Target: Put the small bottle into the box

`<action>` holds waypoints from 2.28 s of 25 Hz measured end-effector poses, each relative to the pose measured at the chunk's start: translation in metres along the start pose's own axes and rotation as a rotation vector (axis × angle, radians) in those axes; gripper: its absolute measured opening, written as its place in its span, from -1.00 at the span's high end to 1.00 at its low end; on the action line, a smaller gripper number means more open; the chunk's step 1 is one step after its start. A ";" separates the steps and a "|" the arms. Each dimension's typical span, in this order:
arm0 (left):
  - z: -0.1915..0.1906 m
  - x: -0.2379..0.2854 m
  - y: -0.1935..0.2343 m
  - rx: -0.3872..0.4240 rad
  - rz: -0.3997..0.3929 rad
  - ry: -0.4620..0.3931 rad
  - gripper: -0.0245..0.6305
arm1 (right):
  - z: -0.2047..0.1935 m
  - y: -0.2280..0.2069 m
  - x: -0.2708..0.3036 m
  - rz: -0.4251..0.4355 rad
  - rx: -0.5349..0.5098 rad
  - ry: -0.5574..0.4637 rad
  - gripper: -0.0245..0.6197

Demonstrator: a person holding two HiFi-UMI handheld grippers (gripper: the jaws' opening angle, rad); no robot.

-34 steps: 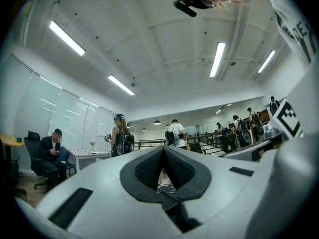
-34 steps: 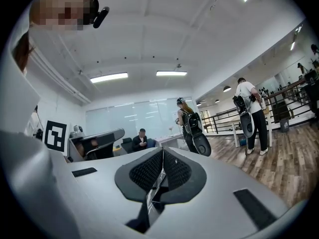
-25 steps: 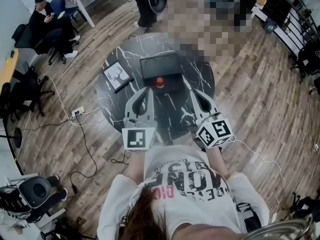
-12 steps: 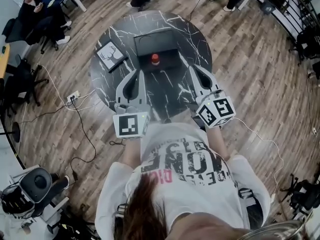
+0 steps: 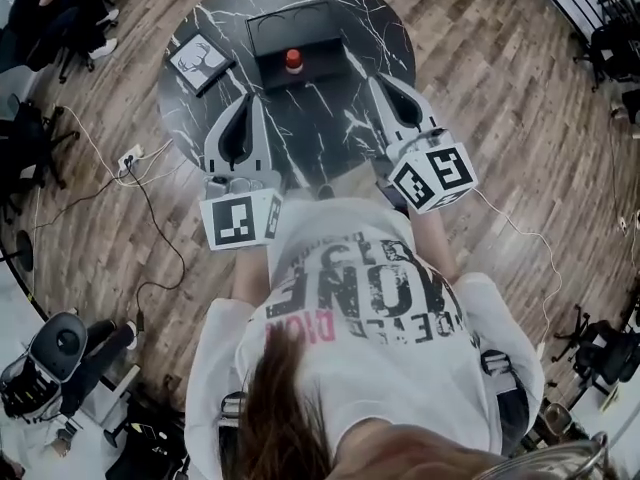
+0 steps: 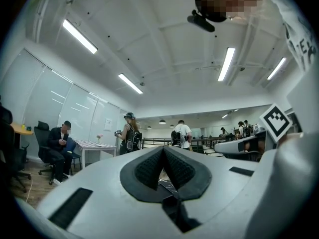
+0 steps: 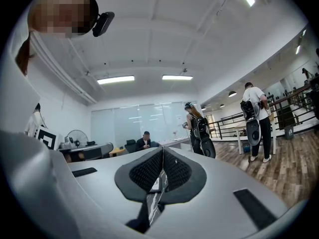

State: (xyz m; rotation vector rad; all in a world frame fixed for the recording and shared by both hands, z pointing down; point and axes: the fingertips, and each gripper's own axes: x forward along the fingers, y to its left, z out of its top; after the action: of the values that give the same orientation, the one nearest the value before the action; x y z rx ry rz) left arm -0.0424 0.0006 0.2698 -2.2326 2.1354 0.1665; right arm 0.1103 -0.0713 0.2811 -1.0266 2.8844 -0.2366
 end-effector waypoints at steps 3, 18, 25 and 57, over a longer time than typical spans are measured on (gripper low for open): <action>-0.003 -0.007 -0.005 -0.005 -0.012 0.004 0.91 | -0.001 0.010 -0.002 0.017 -0.009 0.007 0.92; -0.006 -0.008 -0.008 -0.035 -0.032 0.002 0.91 | -0.005 0.025 -0.008 0.024 -0.042 0.032 0.92; -0.008 -0.008 -0.004 -0.037 -0.021 0.008 0.92 | -0.006 0.025 -0.004 0.030 -0.053 0.039 0.92; -0.012 0.006 -0.019 -0.027 -0.051 0.031 0.91 | -0.004 0.007 -0.007 0.022 -0.065 0.051 0.92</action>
State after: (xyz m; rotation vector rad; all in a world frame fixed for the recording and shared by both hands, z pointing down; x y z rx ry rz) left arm -0.0223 -0.0059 0.2807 -2.3167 2.1015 0.1603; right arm 0.1110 -0.0613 0.2844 -1.0121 2.9664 -0.1717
